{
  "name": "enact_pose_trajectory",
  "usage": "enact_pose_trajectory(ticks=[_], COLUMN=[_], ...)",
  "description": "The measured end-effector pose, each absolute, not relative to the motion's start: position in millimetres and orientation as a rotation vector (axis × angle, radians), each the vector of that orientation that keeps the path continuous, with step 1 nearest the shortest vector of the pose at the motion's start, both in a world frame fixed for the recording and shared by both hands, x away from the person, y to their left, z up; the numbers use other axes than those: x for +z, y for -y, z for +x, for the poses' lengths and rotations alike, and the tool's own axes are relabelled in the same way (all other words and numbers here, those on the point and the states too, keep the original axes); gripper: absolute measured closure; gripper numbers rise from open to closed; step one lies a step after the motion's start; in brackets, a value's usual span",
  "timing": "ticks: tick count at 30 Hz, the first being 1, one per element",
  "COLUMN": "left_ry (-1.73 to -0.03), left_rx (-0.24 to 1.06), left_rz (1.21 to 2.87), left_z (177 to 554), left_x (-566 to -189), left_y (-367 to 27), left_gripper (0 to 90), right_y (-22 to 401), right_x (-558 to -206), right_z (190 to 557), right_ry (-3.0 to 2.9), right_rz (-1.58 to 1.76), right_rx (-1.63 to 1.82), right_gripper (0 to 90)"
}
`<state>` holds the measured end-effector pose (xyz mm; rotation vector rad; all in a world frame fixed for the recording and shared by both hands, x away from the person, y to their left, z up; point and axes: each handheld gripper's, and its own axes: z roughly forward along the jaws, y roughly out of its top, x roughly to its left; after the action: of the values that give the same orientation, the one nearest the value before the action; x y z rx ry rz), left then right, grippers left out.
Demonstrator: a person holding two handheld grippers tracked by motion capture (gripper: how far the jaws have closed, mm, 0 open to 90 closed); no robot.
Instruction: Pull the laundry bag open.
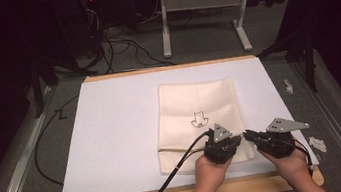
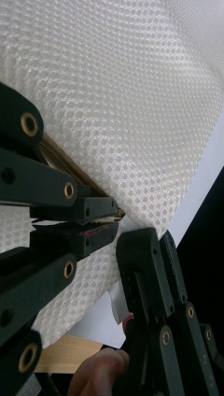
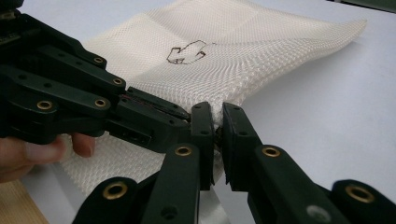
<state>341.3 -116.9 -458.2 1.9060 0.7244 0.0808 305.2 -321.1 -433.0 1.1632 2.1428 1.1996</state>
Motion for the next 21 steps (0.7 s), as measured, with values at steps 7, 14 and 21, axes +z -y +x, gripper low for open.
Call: enact_pose_trajectory(ticks=[7, 14, 21], left_ry=[-0.731, -0.855, -0.847], left_rx=[0.071, 0.035, 0.059], left_rz=[1.897, 1.867, 1.927], left_z=[341, 354, 353], left_x=[-459, -468, -461], left_y=[108, 71, 48], left_gripper=[87.4, 87.5, 87.5], right_y=[313, 332, 314], right_x=[-431, -428, -430], right_z=[303, 304, 304], right_ry=[-2.163, -2.082, -2.147], right_rz=[1.125, 1.199, 1.156], right_rx=[1.164, 1.195, 1.187], right_gripper=[85.7, 86.0, 86.1])
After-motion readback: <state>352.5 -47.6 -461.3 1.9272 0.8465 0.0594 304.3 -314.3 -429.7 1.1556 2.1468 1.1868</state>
